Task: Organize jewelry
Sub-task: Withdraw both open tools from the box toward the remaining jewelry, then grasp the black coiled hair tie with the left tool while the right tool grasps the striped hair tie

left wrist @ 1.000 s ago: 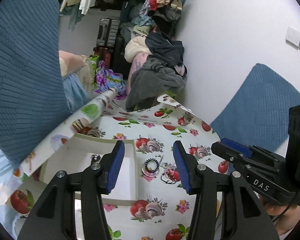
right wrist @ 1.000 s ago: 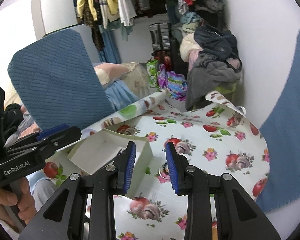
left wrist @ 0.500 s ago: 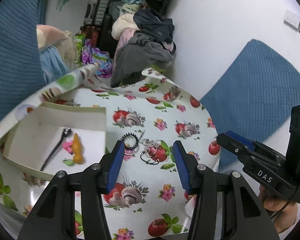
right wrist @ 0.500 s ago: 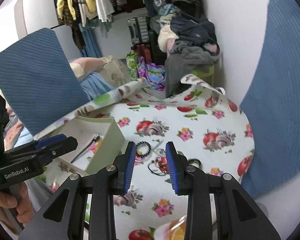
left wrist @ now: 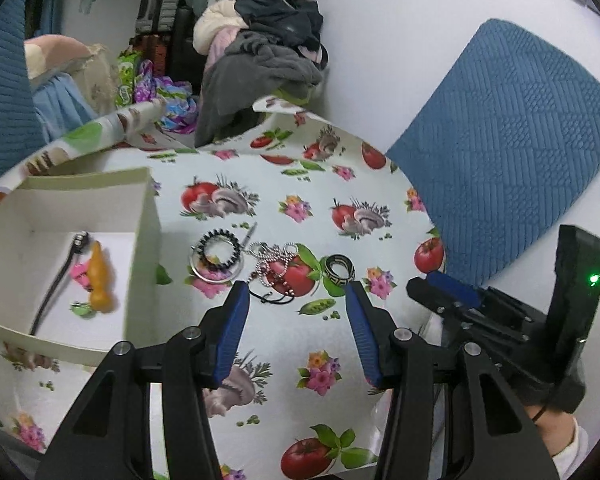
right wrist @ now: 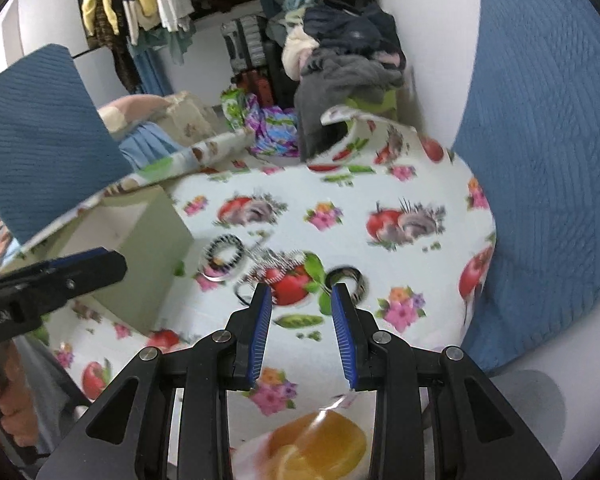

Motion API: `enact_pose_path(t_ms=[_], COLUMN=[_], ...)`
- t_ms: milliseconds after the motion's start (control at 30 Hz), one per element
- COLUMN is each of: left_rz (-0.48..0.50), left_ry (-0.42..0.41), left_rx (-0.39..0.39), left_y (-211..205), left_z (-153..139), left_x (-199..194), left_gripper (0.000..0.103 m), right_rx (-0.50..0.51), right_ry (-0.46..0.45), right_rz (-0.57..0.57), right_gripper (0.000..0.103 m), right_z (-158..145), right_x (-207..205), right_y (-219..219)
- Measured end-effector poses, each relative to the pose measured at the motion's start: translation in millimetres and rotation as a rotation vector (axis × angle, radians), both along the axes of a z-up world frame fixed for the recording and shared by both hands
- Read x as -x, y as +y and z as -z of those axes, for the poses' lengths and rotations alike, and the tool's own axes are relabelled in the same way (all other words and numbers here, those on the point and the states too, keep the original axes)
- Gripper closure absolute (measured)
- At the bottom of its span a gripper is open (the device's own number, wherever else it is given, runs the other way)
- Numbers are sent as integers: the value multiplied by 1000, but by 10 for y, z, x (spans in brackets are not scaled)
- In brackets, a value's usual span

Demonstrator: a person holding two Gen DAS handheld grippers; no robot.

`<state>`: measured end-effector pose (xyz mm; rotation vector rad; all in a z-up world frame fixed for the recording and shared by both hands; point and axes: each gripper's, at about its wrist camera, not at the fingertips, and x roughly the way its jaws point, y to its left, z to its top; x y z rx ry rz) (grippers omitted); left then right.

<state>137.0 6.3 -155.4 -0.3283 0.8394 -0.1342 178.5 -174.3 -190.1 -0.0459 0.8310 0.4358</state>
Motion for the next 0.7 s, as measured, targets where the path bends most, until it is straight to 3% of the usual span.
enact_pose_path(t_ms=[300, 433, 700], left_rz=[-48, -59, -79], left_ry=[60, 96, 161], left_rx=[22, 0, -88], left_y=[38, 60, 116], left_z=[376, 551, 875], left_x=[-386, -624, -999], left_gripper=[54, 63, 71], right_rx=[-47, -46, 0], right_ry=[52, 96, 199], right_rz=[-21, -48, -56], right_gripper=[74, 74, 74], right_z=[304, 442, 773], right_x=[-389, -648, -1037], right_y=[8, 65, 106])
